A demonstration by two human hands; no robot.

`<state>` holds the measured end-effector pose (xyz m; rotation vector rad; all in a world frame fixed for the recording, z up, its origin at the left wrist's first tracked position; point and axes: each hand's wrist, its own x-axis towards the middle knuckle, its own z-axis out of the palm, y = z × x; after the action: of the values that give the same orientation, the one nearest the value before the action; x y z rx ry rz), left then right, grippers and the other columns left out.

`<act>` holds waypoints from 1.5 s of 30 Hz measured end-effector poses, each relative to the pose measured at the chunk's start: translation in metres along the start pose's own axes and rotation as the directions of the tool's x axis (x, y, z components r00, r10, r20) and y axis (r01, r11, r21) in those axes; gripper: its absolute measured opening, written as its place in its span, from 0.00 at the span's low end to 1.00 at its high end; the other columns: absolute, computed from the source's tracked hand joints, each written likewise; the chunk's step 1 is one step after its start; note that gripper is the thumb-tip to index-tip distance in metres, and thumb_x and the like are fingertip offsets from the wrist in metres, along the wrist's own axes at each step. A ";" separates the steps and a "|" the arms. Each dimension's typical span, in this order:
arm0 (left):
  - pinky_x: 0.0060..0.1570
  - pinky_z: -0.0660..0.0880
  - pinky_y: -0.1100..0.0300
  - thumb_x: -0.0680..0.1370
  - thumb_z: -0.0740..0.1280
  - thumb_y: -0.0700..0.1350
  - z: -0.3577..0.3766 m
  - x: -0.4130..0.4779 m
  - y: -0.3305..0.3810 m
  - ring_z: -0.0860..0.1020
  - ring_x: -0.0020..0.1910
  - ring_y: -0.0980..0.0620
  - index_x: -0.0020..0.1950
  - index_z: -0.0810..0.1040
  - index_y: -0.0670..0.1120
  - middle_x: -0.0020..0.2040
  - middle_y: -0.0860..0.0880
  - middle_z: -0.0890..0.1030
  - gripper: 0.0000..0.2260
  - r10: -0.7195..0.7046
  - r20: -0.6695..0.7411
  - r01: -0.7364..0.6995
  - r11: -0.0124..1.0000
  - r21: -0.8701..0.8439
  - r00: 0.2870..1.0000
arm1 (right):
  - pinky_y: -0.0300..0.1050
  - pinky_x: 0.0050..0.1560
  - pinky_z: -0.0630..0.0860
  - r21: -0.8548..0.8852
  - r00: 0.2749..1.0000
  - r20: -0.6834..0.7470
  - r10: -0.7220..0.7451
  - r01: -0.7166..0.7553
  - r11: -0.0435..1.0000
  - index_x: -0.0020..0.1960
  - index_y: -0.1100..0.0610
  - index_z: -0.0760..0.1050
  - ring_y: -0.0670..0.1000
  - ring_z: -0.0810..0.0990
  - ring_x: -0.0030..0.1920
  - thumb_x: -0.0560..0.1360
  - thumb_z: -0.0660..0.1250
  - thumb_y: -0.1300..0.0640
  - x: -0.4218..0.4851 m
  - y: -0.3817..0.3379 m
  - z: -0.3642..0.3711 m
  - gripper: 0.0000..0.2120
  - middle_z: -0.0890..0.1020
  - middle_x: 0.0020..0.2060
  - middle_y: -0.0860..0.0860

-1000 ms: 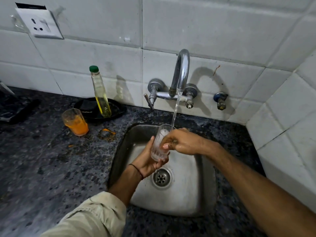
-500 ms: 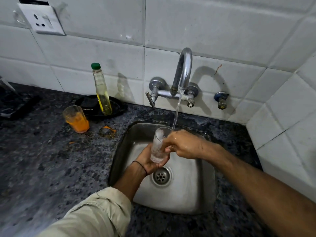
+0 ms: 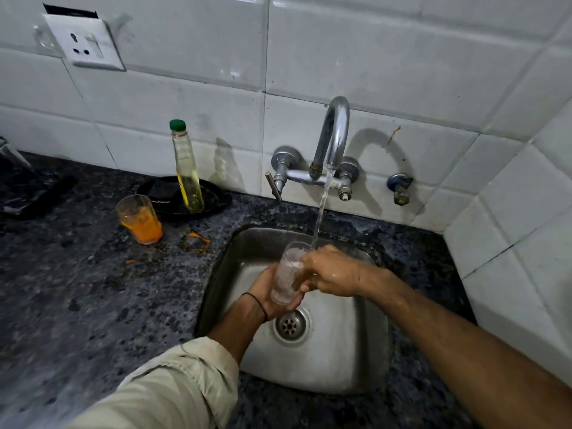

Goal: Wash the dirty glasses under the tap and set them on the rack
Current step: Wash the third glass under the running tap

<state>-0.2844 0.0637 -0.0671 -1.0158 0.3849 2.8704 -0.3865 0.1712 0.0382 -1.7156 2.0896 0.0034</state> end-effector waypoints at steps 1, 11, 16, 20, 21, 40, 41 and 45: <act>0.31 0.79 0.57 0.78 0.62 0.48 0.000 0.003 -0.001 0.81 0.37 0.46 0.49 0.81 0.41 0.42 0.42 0.82 0.12 0.024 -0.059 -0.024 1.000 -0.010 0.998 | 0.46 0.63 0.73 0.113 1.000 -0.015 0.013 -0.012 0.993 0.57 0.47 0.84 0.44 0.81 0.53 0.76 0.71 0.55 0.002 -0.002 0.006 0.10 0.85 0.53 0.44; 0.36 0.68 0.64 0.75 0.68 0.39 0.020 -0.006 0.020 0.70 0.34 0.55 0.37 0.73 0.44 0.34 0.51 0.73 0.08 0.920 0.247 -0.523 -0.055 0.851 0.305 | 0.52 0.58 0.74 0.844 0.683 0.340 0.647 0.081 -0.530 0.55 0.57 0.80 0.55 0.83 0.46 0.79 0.61 0.39 0.021 -0.018 0.076 0.22 0.87 0.42 0.54; 0.39 0.63 0.64 0.76 0.66 0.42 0.030 -0.019 0.013 0.68 0.39 0.54 0.41 0.72 0.44 0.41 0.52 0.70 0.05 0.620 0.752 -0.406 -0.642 0.650 0.223 | 0.54 0.61 0.78 0.696 0.781 0.403 0.476 0.076 -0.714 0.58 0.56 0.82 0.56 0.83 0.54 0.77 0.65 0.40 0.031 -0.024 0.084 0.22 0.86 0.50 0.58; 0.38 0.66 0.63 0.78 0.65 0.41 0.016 -0.017 0.014 0.70 0.37 0.53 0.40 0.73 0.42 0.38 0.48 0.73 0.07 0.806 0.543 -0.501 -0.378 0.779 0.235 | 0.46 0.40 0.75 0.761 0.788 0.396 0.472 0.006 -0.648 0.35 0.55 0.76 0.51 0.76 0.29 0.80 0.59 0.45 0.039 -0.012 0.076 0.21 0.78 0.26 0.53; 0.36 0.66 0.63 0.79 0.65 0.41 0.011 -0.015 0.014 0.70 0.36 0.54 0.40 0.74 0.41 0.37 0.48 0.73 0.08 0.866 0.398 -0.518 -0.201 0.831 0.302 | 0.43 0.32 0.69 0.798 0.787 0.374 0.490 -0.004 -0.602 0.33 0.55 0.70 0.48 0.69 0.23 0.82 0.57 0.47 0.039 -0.010 0.069 0.22 0.72 0.23 0.50; 0.40 0.77 0.57 0.77 0.57 0.50 -0.003 0.013 -0.002 0.79 0.39 0.49 0.50 0.76 0.46 0.37 0.46 0.81 0.12 0.267 -0.033 -0.263 0.961 0.084 0.963 | 0.48 0.46 0.83 0.707 0.702 -0.203 0.683 -0.377 0.598 0.37 0.58 0.81 0.51 0.84 0.33 0.77 0.64 0.43 0.043 -0.012 0.015 0.20 0.84 0.29 0.52; 0.37 0.79 0.58 0.75 0.58 0.49 -0.003 0.012 0.000 0.79 0.38 0.48 0.50 0.76 0.45 0.37 0.45 0.80 0.12 0.223 -0.016 -0.221 0.970 0.098 0.975 | 0.46 0.43 0.82 0.673 0.757 -0.213 0.617 -0.344 0.655 0.37 0.58 0.81 0.51 0.84 0.32 0.77 0.63 0.44 0.039 -0.012 0.013 0.20 0.84 0.29 0.52; 0.22 0.76 0.60 0.79 0.61 0.52 0.004 0.004 0.009 0.79 0.30 0.45 0.48 0.78 0.39 0.40 0.40 0.78 0.16 0.065 0.047 -0.075 0.963 0.259 0.997 | 0.44 0.34 0.68 0.321 0.925 -0.252 0.282 -0.195 0.927 0.31 0.54 0.72 0.47 0.72 0.30 0.80 0.62 0.42 0.016 -0.015 -0.002 0.23 0.76 0.29 0.49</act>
<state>-0.2912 0.0561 -0.0645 -0.9160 0.7862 2.7943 -0.3756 0.1521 0.0383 -1.3395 2.3638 -0.4910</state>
